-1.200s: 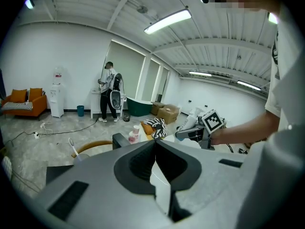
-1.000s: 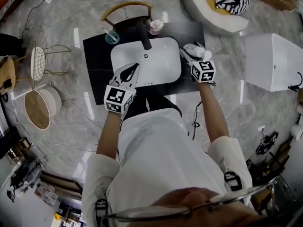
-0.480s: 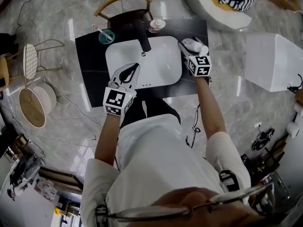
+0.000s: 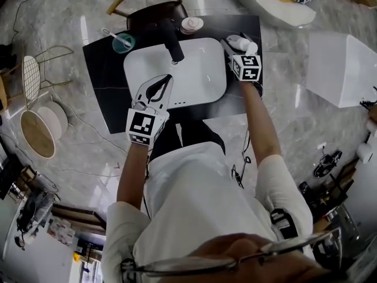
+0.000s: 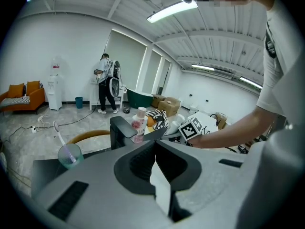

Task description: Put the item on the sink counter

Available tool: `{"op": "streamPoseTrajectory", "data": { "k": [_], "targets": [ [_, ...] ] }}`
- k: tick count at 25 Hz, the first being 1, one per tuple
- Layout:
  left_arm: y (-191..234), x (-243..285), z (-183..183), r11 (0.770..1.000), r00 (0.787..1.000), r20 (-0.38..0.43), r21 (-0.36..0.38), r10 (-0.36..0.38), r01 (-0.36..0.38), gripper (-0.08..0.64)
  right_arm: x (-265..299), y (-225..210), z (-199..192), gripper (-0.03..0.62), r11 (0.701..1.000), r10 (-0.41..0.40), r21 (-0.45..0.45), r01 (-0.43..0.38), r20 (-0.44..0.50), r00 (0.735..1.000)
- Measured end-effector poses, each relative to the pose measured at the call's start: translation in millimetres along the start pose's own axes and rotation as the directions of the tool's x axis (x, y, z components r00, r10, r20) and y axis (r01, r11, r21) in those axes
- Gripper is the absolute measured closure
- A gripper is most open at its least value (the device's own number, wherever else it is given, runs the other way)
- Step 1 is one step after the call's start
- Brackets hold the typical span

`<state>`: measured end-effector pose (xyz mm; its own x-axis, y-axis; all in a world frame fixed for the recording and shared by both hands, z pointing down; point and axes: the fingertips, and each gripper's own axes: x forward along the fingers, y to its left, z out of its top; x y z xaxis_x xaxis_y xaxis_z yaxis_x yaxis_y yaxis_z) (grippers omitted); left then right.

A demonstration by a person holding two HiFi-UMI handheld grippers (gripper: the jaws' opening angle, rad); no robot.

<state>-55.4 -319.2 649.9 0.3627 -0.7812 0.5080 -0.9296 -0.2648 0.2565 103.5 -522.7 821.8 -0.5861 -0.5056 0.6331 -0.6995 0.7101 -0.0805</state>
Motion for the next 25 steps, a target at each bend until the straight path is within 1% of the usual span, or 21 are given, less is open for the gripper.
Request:
{"op": "streamPoseTrajectory", "data": {
  "k": [9,16,25],
  "targets": [
    [0.0,13.7,-1.6,1.0,1.0,0.001,-0.014,-0.009,0.009,0.555,20.5,-13.0,-16.0,0.235,1.0,-0.027,-0.009,0.026,-0.039,0.999],
    [7.1,18.0,-9.9,1.0,1.0,-0.005,-0.027,-0.002,0.002,0.555,27.4,-12.5,-16.2,0.235,0.998,-0.051,-0.048,0.048,-0.068,0.996],
    [9.7,20.3,-11.4,0.999,1.0,-0.004,-0.035,0.01,-0.01,0.555,29.5,-13.6,-14.1,0.235,0.998,-0.05,-0.043,0.048,-0.063,0.997]
  ]
}}
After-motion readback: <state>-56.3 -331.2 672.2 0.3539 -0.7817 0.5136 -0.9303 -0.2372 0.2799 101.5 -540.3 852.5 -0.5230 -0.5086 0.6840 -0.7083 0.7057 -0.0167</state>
